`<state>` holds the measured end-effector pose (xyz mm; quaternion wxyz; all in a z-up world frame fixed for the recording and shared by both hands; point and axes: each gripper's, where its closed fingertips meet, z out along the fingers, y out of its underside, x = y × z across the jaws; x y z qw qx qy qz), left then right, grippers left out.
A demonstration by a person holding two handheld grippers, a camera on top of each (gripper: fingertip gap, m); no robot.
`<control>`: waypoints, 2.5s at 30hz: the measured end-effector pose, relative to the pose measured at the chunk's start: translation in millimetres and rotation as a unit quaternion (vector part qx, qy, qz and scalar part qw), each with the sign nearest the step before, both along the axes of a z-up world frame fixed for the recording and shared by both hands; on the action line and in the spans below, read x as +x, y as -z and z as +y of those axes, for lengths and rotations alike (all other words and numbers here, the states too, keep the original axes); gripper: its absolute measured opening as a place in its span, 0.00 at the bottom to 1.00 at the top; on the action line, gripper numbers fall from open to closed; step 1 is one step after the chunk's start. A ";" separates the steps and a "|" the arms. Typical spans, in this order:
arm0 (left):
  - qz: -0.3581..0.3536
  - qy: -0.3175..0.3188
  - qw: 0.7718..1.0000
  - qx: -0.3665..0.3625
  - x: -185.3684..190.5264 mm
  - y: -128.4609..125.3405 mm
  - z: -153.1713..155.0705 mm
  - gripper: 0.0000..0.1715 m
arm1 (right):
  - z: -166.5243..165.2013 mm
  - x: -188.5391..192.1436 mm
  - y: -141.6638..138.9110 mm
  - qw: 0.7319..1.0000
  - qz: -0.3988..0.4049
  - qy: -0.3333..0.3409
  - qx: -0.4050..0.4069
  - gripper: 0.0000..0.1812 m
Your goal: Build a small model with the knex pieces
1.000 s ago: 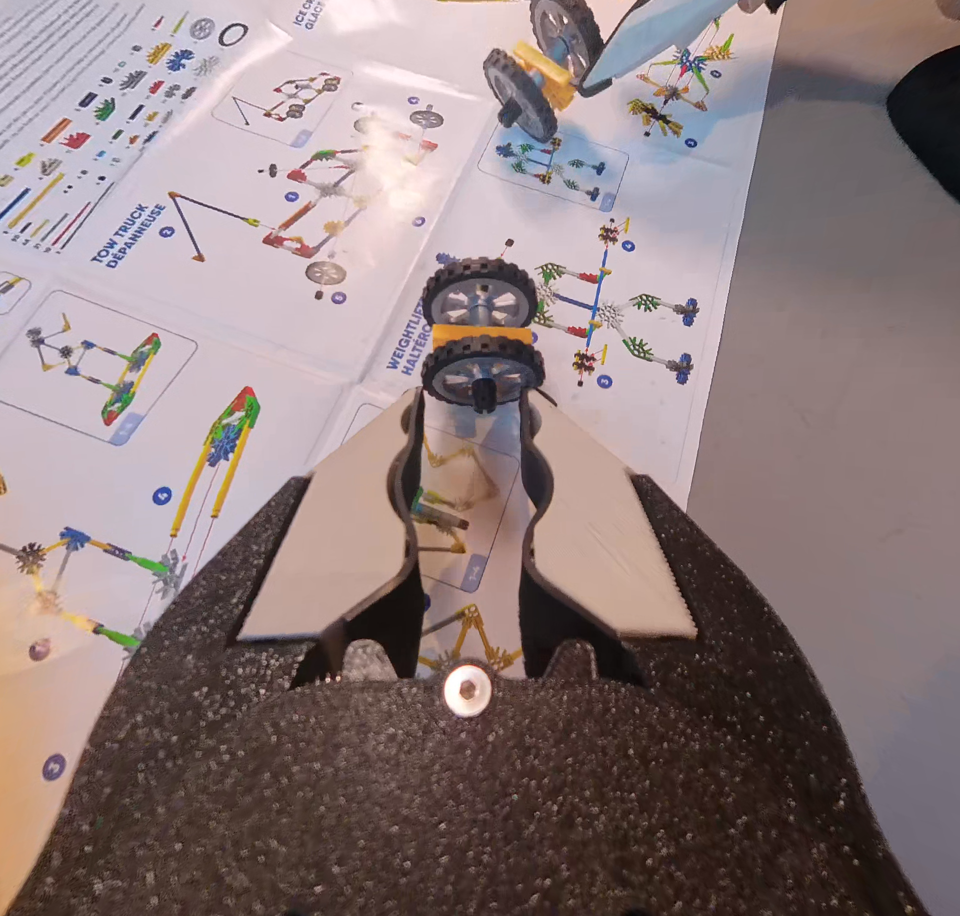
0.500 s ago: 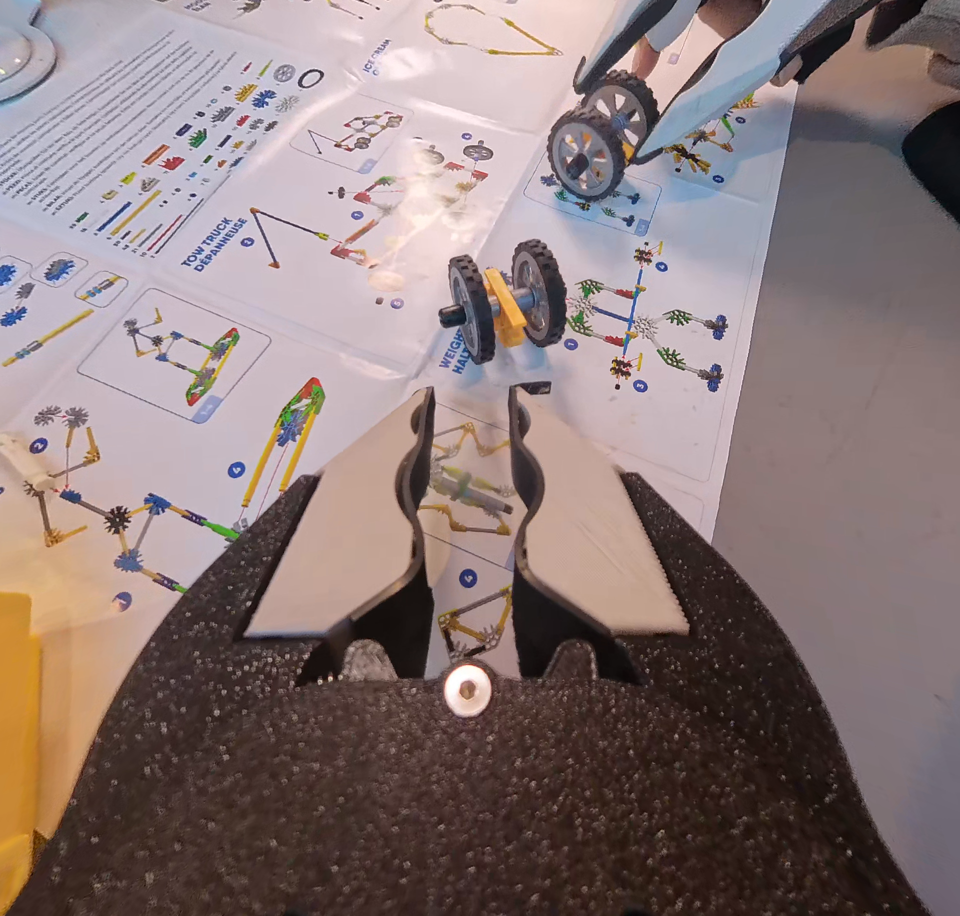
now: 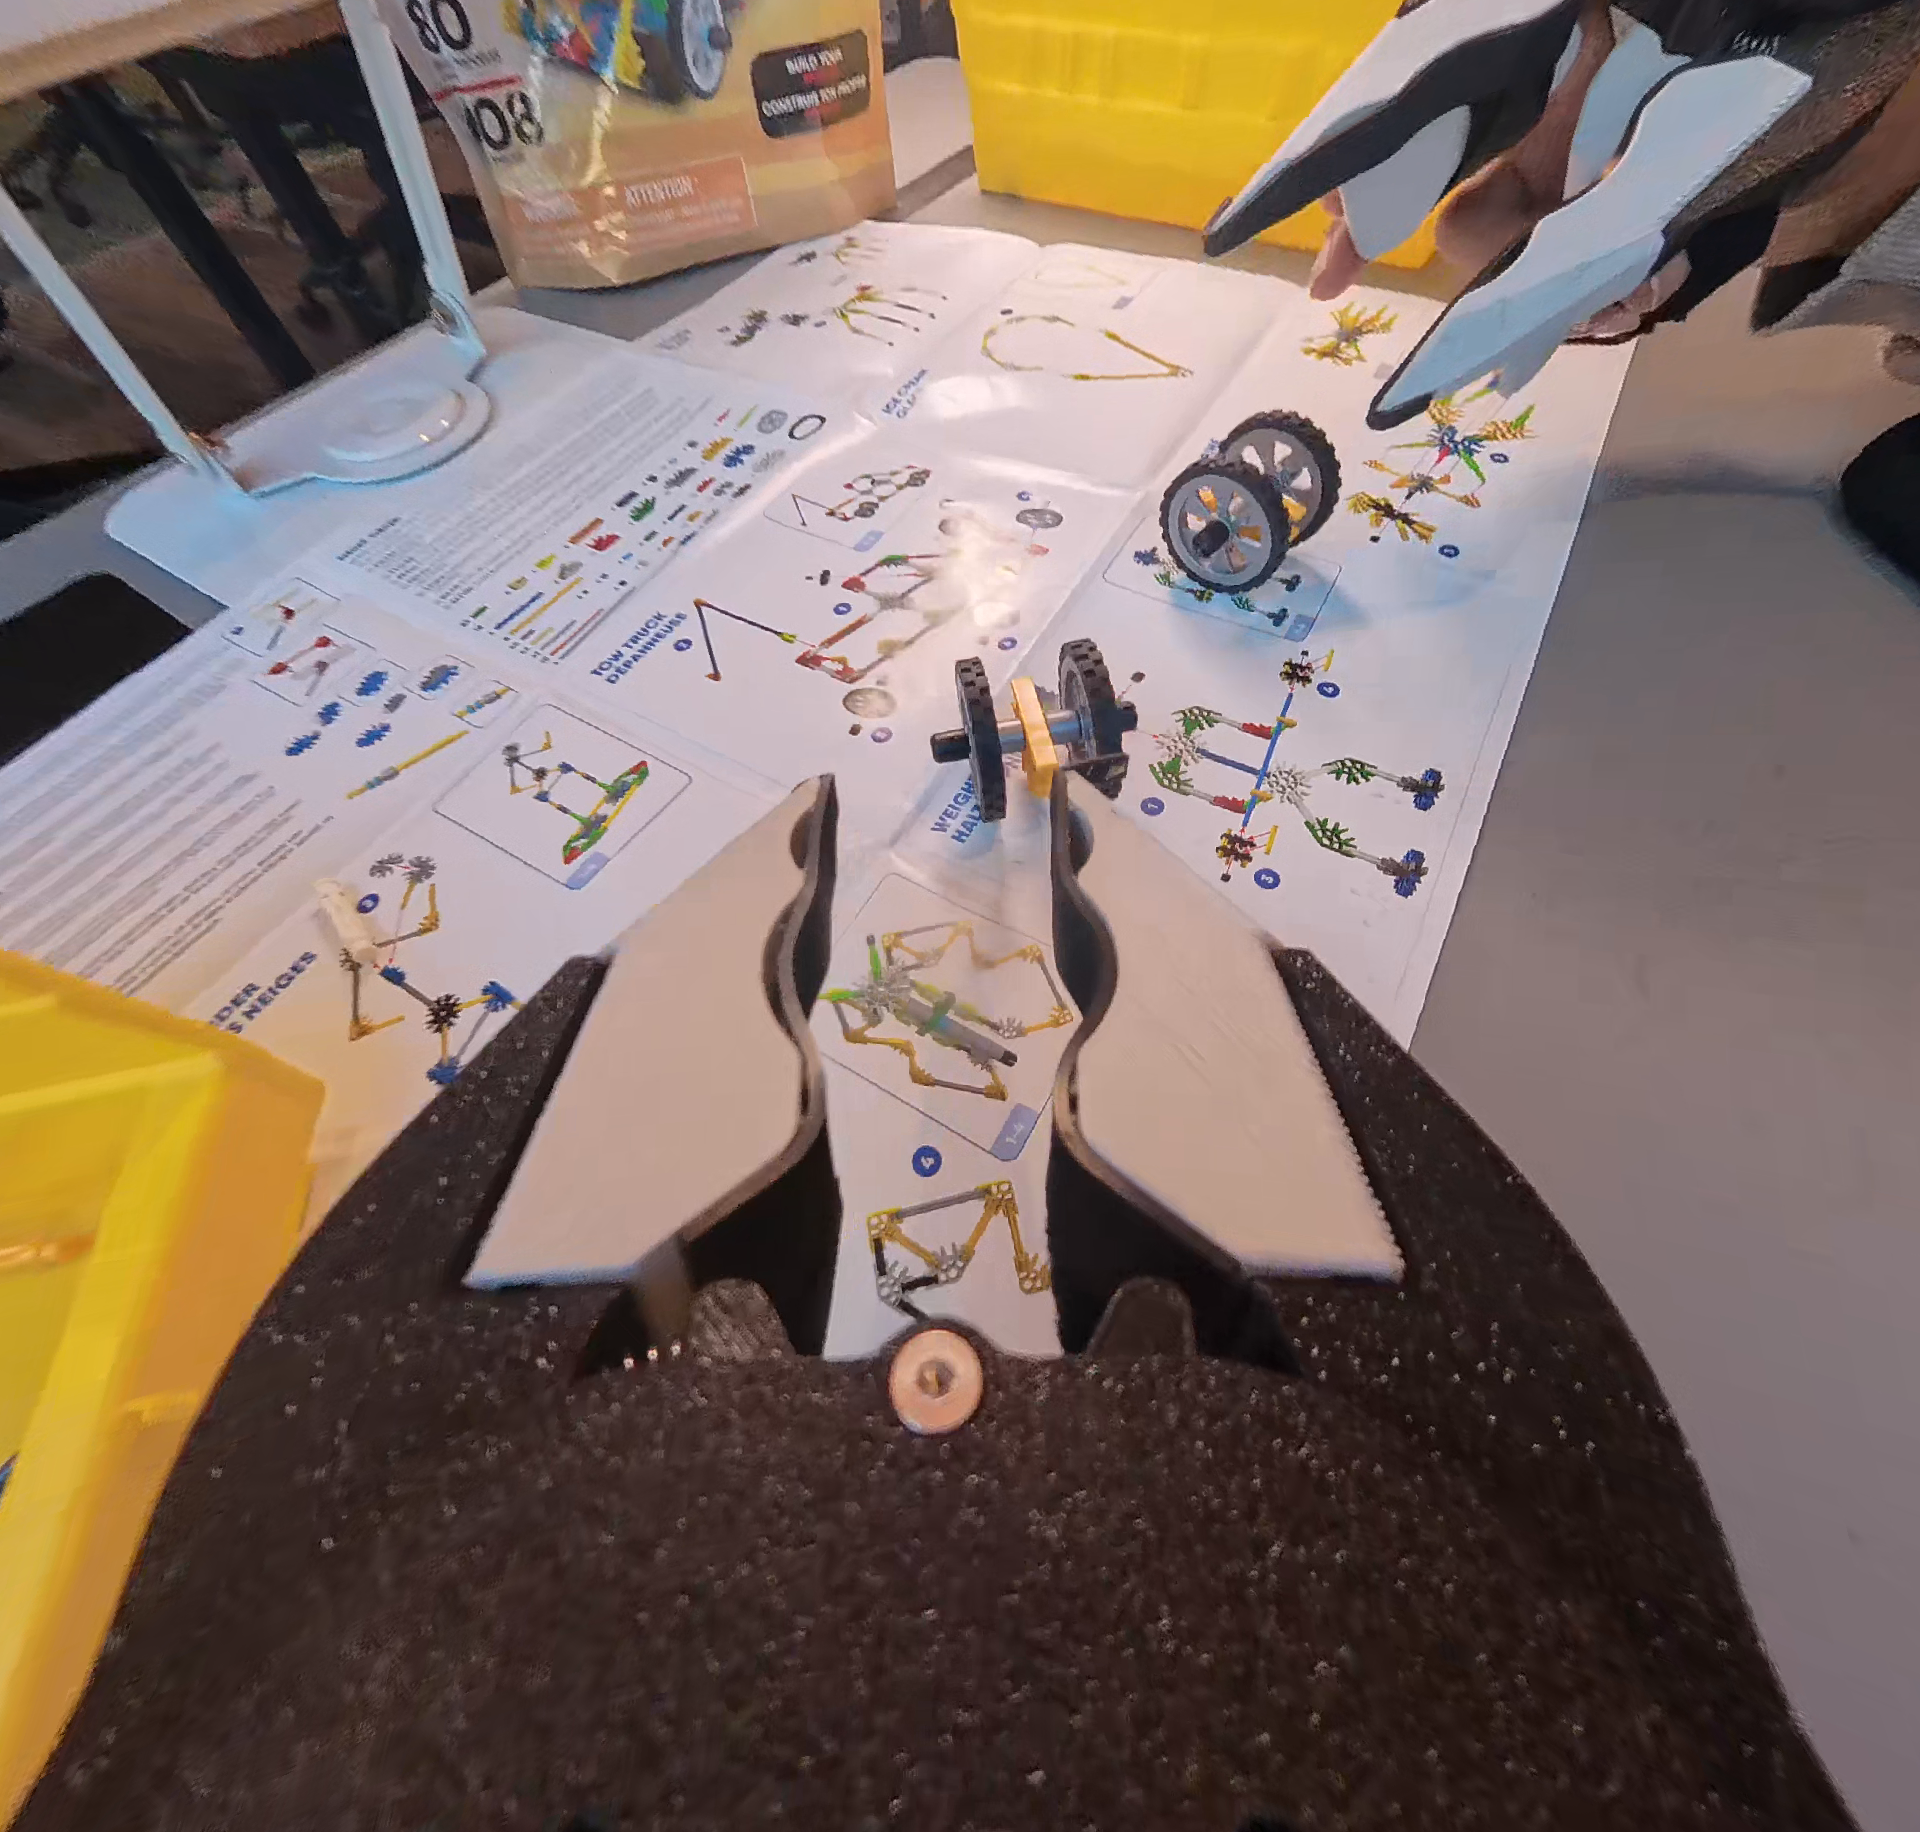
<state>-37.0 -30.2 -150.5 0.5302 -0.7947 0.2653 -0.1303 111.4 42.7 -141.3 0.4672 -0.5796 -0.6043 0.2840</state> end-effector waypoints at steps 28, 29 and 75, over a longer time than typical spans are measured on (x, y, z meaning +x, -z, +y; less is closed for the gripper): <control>-0.350 0.232 0.908 0.010 152.0 -103.9 -153.1 0.32 | -254.0 7.4 -114.8 0.809 0.210 -0.436 -0.334 0.08; -0.351 0.234 0.907 0.008 153.4 -103.6 -154.0 0.32 | -253.3 8.3 -113.8 0.809 0.210 -0.436 -0.335 0.08; -0.119 0.205 0.967 0.099 166.5 -89.0 -149.6 0.32 | -257.4 13.7 -81.0 0.837 0.100 -0.428 -0.325 0.05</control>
